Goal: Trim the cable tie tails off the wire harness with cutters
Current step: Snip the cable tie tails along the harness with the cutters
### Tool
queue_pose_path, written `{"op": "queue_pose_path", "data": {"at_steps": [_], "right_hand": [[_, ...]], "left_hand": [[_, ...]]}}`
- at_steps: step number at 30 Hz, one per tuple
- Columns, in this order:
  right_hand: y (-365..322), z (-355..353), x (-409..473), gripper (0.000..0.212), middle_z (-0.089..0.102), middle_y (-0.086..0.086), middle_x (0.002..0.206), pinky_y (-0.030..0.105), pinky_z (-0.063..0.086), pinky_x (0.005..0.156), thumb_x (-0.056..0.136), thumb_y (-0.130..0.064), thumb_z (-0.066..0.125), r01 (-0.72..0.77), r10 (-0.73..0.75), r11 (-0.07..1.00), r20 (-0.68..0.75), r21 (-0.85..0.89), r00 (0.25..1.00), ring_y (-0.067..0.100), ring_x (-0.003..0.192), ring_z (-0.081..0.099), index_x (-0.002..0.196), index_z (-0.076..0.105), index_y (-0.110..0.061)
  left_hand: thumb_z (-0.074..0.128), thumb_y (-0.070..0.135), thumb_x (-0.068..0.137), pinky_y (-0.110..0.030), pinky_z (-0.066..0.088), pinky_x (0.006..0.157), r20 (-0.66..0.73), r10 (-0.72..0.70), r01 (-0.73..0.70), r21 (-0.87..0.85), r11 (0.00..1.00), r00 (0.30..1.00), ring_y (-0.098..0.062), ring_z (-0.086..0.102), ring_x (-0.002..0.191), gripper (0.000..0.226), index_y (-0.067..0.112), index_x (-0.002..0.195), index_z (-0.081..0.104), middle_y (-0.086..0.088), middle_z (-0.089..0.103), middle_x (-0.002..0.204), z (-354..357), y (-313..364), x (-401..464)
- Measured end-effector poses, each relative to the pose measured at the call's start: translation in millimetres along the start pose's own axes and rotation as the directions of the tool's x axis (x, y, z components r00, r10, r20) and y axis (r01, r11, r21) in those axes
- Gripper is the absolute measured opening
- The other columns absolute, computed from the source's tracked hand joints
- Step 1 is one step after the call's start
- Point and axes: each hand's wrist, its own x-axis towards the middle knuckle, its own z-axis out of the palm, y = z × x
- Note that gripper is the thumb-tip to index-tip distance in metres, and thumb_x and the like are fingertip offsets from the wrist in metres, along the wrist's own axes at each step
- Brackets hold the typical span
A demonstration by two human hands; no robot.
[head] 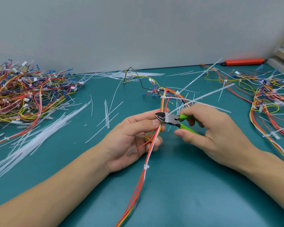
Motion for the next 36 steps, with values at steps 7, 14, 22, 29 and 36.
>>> {"op": "queue_pose_path", "data": {"at_steps": [7, 14, 22, 29, 36], "right_hand": [[-0.6, -0.4, -0.7, 0.041, 0.059, -0.010, 0.096, 0.026, 0.044, 0.083, 0.093, -0.058, 0.058, -0.012, 0.012, 1.000, 0.023, 0.028, 1.000, 0.007, 0.094, 0.053, 0.114, 0.064, -0.023], [-2.0, -1.2, -2.2, 0.041, 0.064, -0.010, 0.103, 0.027, 0.045, 0.088, 0.093, -0.055, 0.059, -0.023, 0.022, 0.998, 0.024, 0.054, 0.999, 0.012, 0.098, 0.056, 0.118, 0.065, -0.023], [-0.6, -0.7, -2.9, 0.038, 0.057, -0.012, 0.091, 0.028, 0.044, 0.080, 0.093, -0.058, 0.057, -0.038, 0.038, 0.999, 0.026, 0.034, 0.999, 0.007, 0.089, 0.053, 0.111, 0.063, -0.025], [-2.3, -0.8, -0.3, 0.035, 0.052, -0.011, 0.084, 0.022, 0.040, 0.072, 0.094, -0.059, 0.056, -0.051, 0.049, 0.998, 0.062, 0.030, 0.997, 0.012, 0.084, 0.052, 0.104, 0.063, -0.027], [-2.0, 0.0, -1.4, 0.033, 0.052, -0.012, 0.084, 0.020, 0.040, 0.071, 0.093, -0.061, 0.057, -0.053, 0.051, 0.998, 0.052, 0.024, 0.997, 0.011, 0.083, 0.053, 0.104, 0.062, -0.030]], "left_hand": [[0.066, 0.013, 0.088, -0.022, 0.044, 0.054, -0.010, -0.009, 0.009, -0.017, 1.000, 1.000, -0.014, 0.055, 0.055, 0.036, 0.013, 0.124, 0.069, -0.002, 0.062, 0.085, 1.8, 0.7, 0.2], [0.061, 0.010, 0.090, -0.022, 0.040, 0.052, -0.044, 0.017, -0.016, 0.026, 1.000, 0.999, -0.015, 0.047, 0.054, 0.028, 0.013, 0.116, 0.073, -0.003, 0.061, 0.083, 4.8, 0.0, 0.9], [0.064, 0.010, 0.089, -0.022, 0.039, 0.052, -0.059, 0.014, -0.011, 0.041, 0.999, 0.998, -0.014, 0.047, 0.052, 0.031, 0.014, 0.118, 0.073, -0.003, 0.062, 0.081, 5.0, -0.2, 0.7], [0.069, 0.014, 0.082, -0.021, 0.042, 0.051, -0.048, 0.013, -0.012, 0.007, 1.000, 0.999, -0.013, 0.052, 0.051, 0.037, 0.013, 0.119, 0.073, -0.003, 0.063, 0.082, 3.6, 0.6, 0.7], [0.069, 0.013, 0.084, -0.021, 0.043, 0.051, -0.047, 0.000, -0.001, -0.012, 1.000, 0.999, -0.013, 0.054, 0.051, 0.038, 0.011, 0.122, 0.070, -0.004, 0.062, 0.083, 3.7, 1.1, 0.3]]}}
